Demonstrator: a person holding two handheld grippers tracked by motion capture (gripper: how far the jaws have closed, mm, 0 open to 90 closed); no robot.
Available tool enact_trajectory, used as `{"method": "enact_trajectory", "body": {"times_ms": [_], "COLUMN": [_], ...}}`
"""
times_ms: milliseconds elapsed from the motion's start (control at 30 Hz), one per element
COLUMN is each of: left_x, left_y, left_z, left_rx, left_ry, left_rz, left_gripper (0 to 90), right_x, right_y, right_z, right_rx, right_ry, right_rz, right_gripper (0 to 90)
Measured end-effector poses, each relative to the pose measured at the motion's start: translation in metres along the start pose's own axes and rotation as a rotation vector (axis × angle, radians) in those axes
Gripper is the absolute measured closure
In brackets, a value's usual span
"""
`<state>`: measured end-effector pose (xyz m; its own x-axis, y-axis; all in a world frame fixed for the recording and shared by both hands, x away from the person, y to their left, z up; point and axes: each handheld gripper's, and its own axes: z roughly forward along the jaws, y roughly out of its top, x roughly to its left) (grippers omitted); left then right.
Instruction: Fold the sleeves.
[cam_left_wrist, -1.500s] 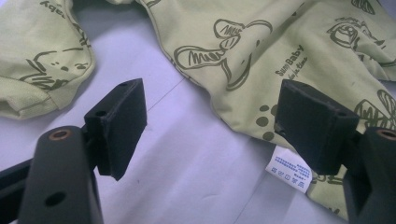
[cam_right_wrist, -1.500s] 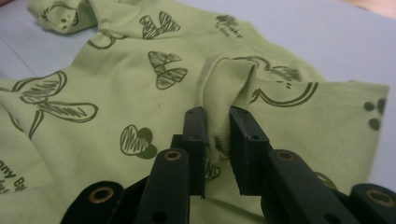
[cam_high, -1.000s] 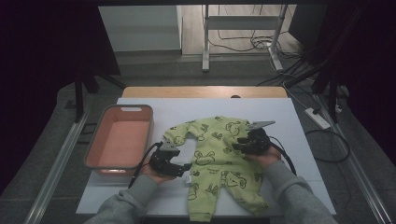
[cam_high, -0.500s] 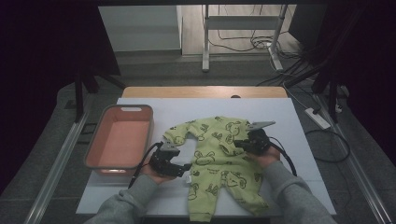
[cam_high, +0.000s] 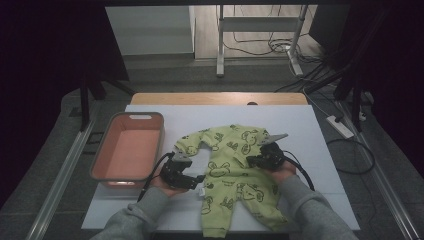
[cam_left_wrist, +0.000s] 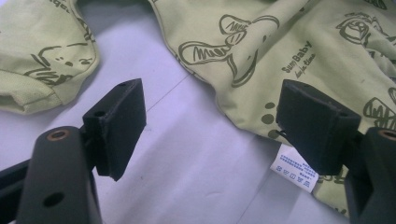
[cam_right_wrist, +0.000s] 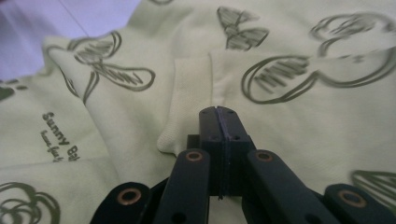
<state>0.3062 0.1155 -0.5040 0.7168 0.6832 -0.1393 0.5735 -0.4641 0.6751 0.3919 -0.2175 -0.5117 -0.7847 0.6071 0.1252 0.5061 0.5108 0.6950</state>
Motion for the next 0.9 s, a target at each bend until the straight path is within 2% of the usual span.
{"method": "enact_trajectory", "body": {"times_ms": [133,300,467,700,900], "left_x": [0.0,0.001,0.004,0.011,0.024], "left_y": [0.0,0.0,0.002,0.014,0.031], "left_z": [0.0,0.0,0.003,0.008,0.016], "left_rx": [0.0,-0.008,-0.01,0.015,0.034], "left_ry": [0.005,0.028,0.059,0.124,0.187], "left_rz": [-0.001,-0.008,-0.052,-0.113,-0.17], "left_gripper": [24.3,24.2,23.7,23.0,24.7], "right_x": [-0.006,-0.008,-0.006,-0.003,-0.002], "right_y": [-0.001,-0.009,-0.02,-0.035,-0.04], "right_z": [-0.019,-0.038,-0.057,-0.068,-0.071], "right_rx": [-0.049,-0.081,-0.113,-0.116,-0.121], "right_ry": [-0.035,-0.064,-0.088,-0.101,-0.094], "right_rz": [0.022,0.031,0.041,0.049,0.046], "right_gripper": [89.6,89.5,79.9,65.0,61.7]}}
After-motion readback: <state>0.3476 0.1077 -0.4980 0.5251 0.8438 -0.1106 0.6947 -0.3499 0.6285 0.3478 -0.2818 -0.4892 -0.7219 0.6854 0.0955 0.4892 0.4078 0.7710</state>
